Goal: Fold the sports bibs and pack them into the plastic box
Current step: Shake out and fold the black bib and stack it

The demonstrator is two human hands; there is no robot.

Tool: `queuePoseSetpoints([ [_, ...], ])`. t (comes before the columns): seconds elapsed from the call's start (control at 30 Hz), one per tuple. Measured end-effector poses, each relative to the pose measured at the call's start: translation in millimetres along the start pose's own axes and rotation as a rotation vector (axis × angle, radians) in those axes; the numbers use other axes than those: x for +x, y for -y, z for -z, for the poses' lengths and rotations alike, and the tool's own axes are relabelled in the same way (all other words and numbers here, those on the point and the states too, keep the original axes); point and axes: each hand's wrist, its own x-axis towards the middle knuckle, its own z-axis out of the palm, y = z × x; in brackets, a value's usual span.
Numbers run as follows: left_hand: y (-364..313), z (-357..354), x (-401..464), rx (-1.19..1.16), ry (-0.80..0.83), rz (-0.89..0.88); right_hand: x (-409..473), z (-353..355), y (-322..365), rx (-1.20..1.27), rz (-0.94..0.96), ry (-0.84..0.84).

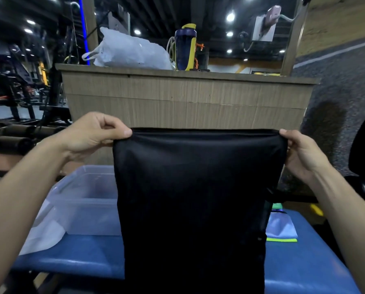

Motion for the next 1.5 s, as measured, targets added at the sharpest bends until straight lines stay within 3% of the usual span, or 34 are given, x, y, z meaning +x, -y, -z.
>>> queuePoseSetpoints([
  [0.13,1.6,-4.0,4.5,0.59,-0.154,-0.023,-0.6,4.1,-6.1,-0.022,-0.008,-0.022],
  [0.23,5.3,-10.0,4.3,0.746,-0.23,-0.053,-3.4,6.0,-9.0,-0.073,0.015,0.006],
  [0.37,3.5,-6.4,-6.0,0.195,-0.049,0.045,-10.4,9.9,-11.3,-0.02,0.065,-0.007],
  [0.47,5.2,-0.2,-8.5,-0.024,0.068,0.035,-13.7,17.1,-14.3,-0.041,0.062,0.006],
  [0.53,8.6,-1.1,-3.4,0.015,-0.016,0.062,-14.3,18.0,-19.0,-0.042,0.052,0.031],
  [0.7,31.4,-8.6,14.7,0.482,-0.172,0.114,-6.0,16.9,-37.1,-0.091,0.014,0.097],
  [0.8,43.2,-8.6,17.5,0.242,-0.187,0.124,-2.9,19.5,-45.6,-0.083,0.0,0.048],
  [0.87,48.3,-3.2,16.6,-0.022,-0.083,0.156,-6.3,19.1,-47.2,-0.067,-0.007,0.039],
  [0.97,52.7,4.6,16.2,-0.18,0.078,0.197,-7.0,21.0,-53.4,-0.026,-0.052,0.033],
  [1.03,54.8,2.6,19.1,-0.193,0.092,0.259,-6.7,19.6,-59.5,-0.034,-0.093,0.004],
  [1.2,60.3,-32.0,29.2,0.15,-0.202,0.369,-14.2,-11.3,-73.7,-0.247,-0.178,-0.15],
  [1.4,36.5,-145.7,22.3,-0.097,0.042,0.303,-60.5,-124.0,-81.9,-0.537,0.238,0.059],
  [1.5,33.6,-164.1,27.7,-0.168,-0.047,0.294,-69.4,-138.2,-81.7,-0.695,0.35,-0.035],
])
